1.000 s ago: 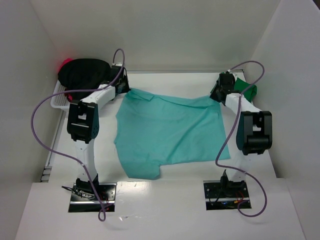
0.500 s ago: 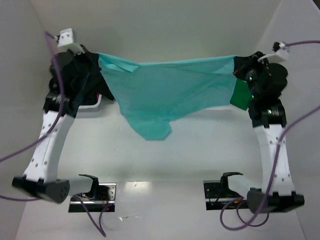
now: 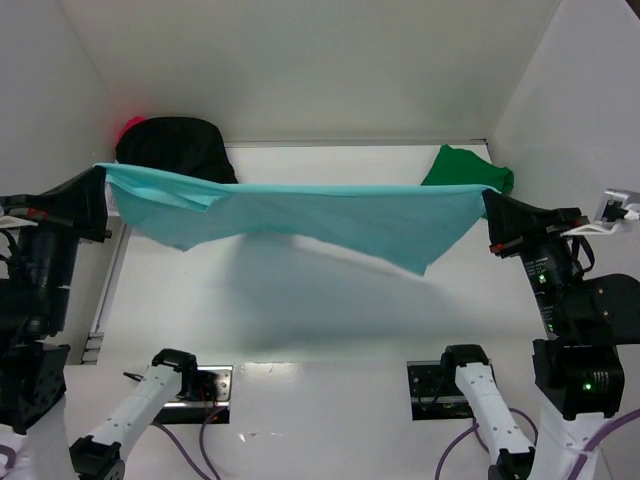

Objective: Fold and stack the t-shirts
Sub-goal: Flatten out the tshirt

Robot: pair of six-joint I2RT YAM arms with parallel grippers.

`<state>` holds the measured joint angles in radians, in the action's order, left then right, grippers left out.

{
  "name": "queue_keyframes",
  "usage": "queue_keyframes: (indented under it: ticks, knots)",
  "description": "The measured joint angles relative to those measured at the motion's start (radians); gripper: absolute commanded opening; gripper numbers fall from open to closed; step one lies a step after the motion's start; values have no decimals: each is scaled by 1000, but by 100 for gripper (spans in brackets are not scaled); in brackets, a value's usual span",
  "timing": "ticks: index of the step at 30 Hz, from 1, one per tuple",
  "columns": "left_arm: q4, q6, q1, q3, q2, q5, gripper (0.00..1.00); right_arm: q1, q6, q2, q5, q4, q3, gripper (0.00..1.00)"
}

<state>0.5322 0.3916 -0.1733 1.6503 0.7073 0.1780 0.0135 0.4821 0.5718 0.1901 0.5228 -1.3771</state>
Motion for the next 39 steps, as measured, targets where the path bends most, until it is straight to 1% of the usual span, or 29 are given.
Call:
queue_keyframes:
  ticks: [4, 8, 10, 14, 17, 18, 21, 26, 28, 31, 33, 36, 37, 38, 39]
  knots:
    - [6, 0, 0, 44, 46, 0, 0, 0, 19, 24, -10, 30, -37, 0]
    - [-16, -1, 0, 53, 170, 2, 0, 0, 27, 101, -32, 20, -34, 0]
    - [-44, -1, 0, 46, 263, 0, 0, 0, 27, 156, -49, -15, -8, 0]
    - [-86, -1, 0, 13, 445, -1, 0, 0, 31, 329, -94, -90, 108, 0]
    - [-123, -4, 0, -17, 633, -22, 0, -1, 35, 508, -119, -147, 183, 0]
    - [-130, -5, 0, -26, 660, -26, 0, -1, 35, 559, -124, -167, 207, 0]
    - [-155, -4, 0, -63, 737, -42, 0, -4, 37, 627, -131, -189, 232, 0]
    - [-203, -5, 0, -77, 844, -54, 0, -16, 29, 743, -136, -284, 217, 0]
    - [-212, -10, 0, -69, 868, -55, 0, -18, 25, 773, -141, -299, 200, 0]
    - [-199, -25, 0, 7, 912, -57, 0, -18, 14, 790, -149, -293, 151, 0]
    - [-195, -27, 0, 52, 915, -59, 0, -18, 6, 780, -152, -293, 97, 0]
    - [-190, -31, -5, 89, 852, -60, 0, -18, -3, 706, -152, -292, 55, 0]
    - [-182, -32, -10, 91, 802, -59, 0, -18, -6, 663, -151, -287, 50, 0]
    - [-178, -33, -11, 91, 790, -59, 0, -18, -8, 622, -149, -280, 47, 0]
    - [-167, -38, -16, 87, 718, -60, 0, -18, -9, 557, -144, -271, 44, 0]
